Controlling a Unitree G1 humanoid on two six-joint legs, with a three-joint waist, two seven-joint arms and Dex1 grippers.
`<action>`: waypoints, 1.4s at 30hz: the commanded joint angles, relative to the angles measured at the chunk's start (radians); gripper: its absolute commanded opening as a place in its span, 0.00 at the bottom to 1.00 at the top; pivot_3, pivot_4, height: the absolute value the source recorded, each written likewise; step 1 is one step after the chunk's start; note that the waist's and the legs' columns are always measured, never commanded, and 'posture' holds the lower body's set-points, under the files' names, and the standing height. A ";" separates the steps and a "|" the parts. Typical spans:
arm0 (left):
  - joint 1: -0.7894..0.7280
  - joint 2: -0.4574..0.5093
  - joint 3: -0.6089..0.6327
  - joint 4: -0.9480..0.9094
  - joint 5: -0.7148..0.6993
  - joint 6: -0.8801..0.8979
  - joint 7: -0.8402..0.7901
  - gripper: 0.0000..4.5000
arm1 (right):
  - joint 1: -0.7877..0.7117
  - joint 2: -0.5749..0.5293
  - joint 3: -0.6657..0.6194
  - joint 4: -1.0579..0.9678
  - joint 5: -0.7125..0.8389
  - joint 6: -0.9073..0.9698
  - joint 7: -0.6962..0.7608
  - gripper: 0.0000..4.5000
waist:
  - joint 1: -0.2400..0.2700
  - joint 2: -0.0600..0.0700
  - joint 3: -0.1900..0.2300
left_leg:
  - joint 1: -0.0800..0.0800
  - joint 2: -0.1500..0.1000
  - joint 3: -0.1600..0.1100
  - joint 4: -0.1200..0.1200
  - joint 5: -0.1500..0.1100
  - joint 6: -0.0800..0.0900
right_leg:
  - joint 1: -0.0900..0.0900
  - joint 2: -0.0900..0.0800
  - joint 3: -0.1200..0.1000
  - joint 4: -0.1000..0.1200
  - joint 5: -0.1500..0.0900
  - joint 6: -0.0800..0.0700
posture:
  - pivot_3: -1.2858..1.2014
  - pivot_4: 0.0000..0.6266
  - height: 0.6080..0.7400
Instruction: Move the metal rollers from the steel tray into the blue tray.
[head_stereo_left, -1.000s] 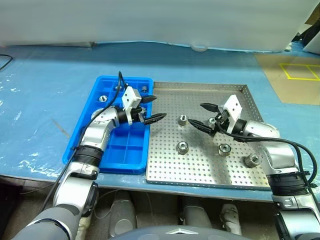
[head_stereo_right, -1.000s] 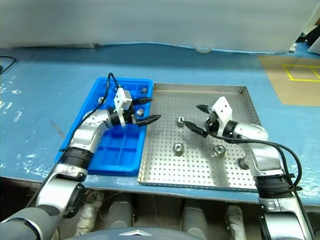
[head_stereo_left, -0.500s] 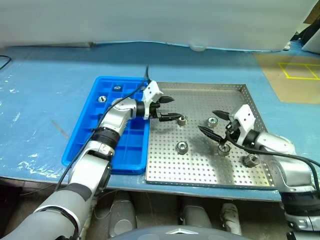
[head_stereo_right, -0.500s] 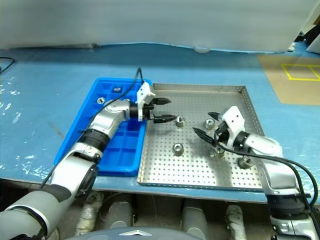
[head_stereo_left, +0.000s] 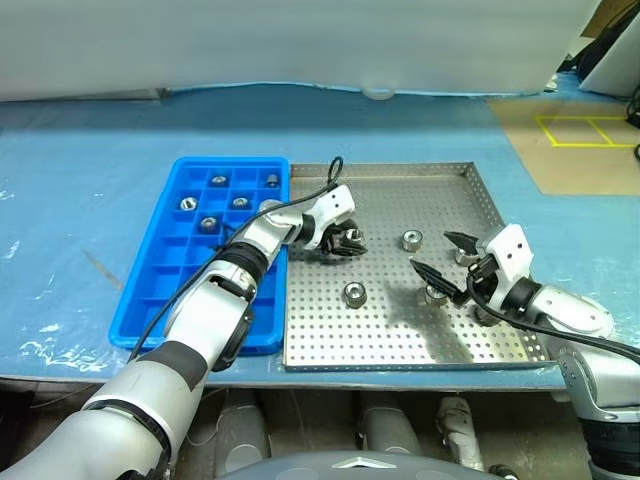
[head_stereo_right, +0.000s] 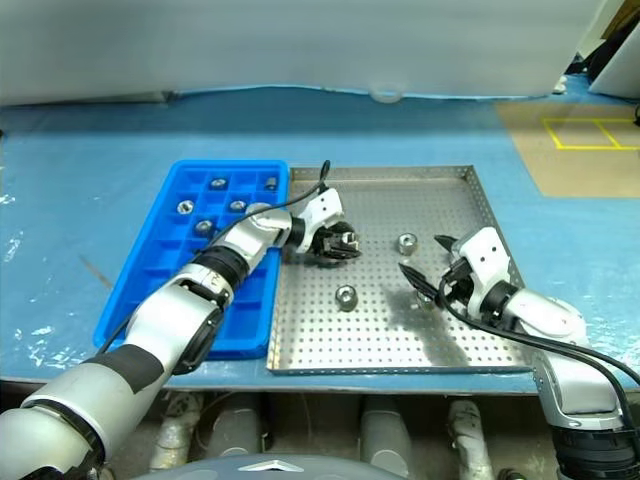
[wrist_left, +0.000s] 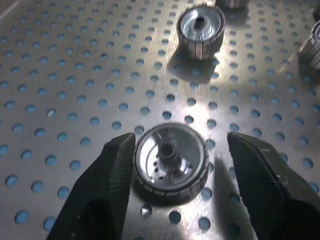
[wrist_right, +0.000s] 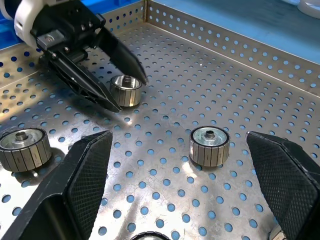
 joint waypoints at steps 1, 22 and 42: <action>-0.007 0.007 0.039 -0.007 -0.012 0.026 0.020 0.40 | -0.009 -0.001 -0.013 -0.046 0.015 0.008 -0.010 1.00 | 0.001 0.000 0.000 | 0.000 0.000 0.000 0.000 0.000 0.000 | 0.000 0.000 0.000 0.000 0.000 0.000 | 0.36 0.24 1.00; 0.727 0.034 0.414 -1.343 -0.189 0.289 0.675 0.37 | -0.593 0.145 0.316 0.562 -0.085 -0.223 0.299 1.00 | 0.059 0.000 0.000 | -0.002 0.003 0.000 -0.002 0.000 0.001 | -0.001 0.000 -0.005 0.001 0.000 -0.002 | 0.59 0.24 1.00; 0.953 0.084 0.449 -1.472 -0.149 0.499 0.906 0.60 | -0.627 0.186 0.321 0.702 -0.136 -0.331 0.368 1.00 | 0.139 0.000 0.000 | -0.004 0.003 -0.002 0.000 0.001 -0.001 | -0.001 0.000 -0.006 0.002 0.000 -0.002 | 0.59 0.24 1.00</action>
